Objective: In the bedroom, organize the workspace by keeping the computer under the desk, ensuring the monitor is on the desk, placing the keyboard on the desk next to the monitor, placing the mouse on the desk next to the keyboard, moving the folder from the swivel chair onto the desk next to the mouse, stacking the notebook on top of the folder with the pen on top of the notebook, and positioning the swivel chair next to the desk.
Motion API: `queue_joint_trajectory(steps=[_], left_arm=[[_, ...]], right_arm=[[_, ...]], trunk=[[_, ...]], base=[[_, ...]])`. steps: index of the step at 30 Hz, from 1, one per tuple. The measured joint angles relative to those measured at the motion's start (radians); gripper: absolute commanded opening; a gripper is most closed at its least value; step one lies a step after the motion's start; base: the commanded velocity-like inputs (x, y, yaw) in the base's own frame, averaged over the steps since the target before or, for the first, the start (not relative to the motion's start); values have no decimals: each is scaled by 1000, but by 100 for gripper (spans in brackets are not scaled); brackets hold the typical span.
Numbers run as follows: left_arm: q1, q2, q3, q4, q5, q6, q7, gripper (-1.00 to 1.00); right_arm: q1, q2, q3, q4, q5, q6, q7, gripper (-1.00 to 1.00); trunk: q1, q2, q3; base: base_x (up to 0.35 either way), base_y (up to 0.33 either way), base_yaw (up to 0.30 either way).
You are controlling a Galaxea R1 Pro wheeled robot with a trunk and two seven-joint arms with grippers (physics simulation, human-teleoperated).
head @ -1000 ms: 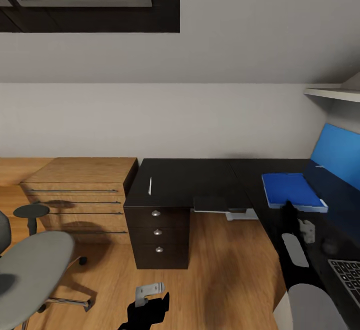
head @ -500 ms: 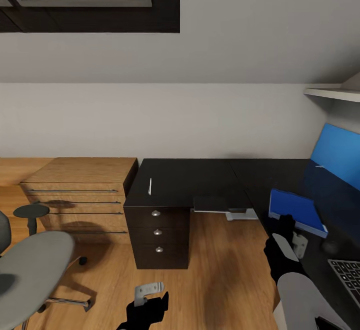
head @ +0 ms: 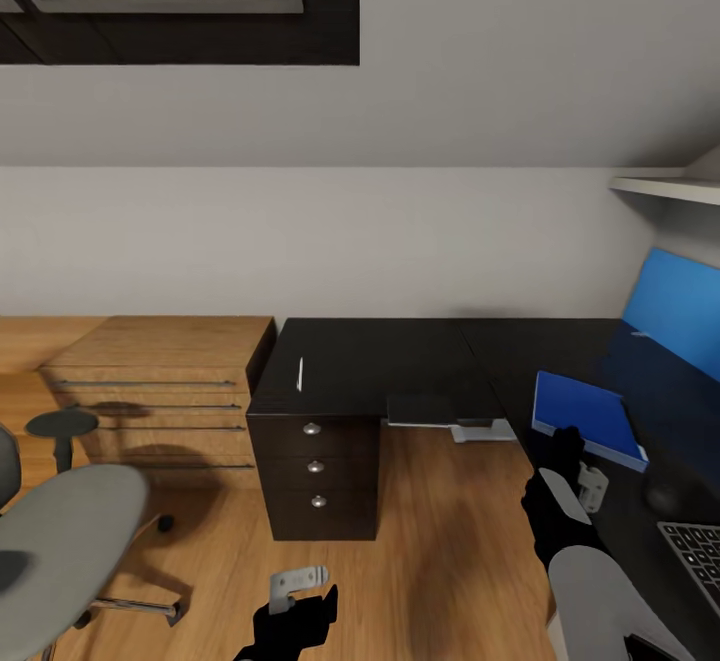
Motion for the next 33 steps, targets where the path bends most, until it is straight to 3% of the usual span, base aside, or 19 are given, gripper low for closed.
queue_joint_trajectory(steps=[8,14,18,23,33], left_arm=[[0,0,0,2,0,0,0,100],[0,0,0,2,0,0,0,100],[0,0,0,2,0,0,0,100],[0,0,0,2,0,0,0,100],[0,0,0,3,0,0,0,100]], right_arm=[[0,-2,-1,1,1,0,-2,-100],[0,-5,0,20,3,-1,-2,-100],[3,-25,-1,49,6,-2,-5,-100],[3,-68,-2,110,2,-1,-7,-100],[3,-74,-2,114,4,-1,-7,-100]], trunk=[[0,0,0],[0,0,0],[0,0,0],[0,0,0],[0,0,0]], base=[[265,-19,0],[49,-34,0],[0,0,0],[0,0,0],[0,-118,0]])
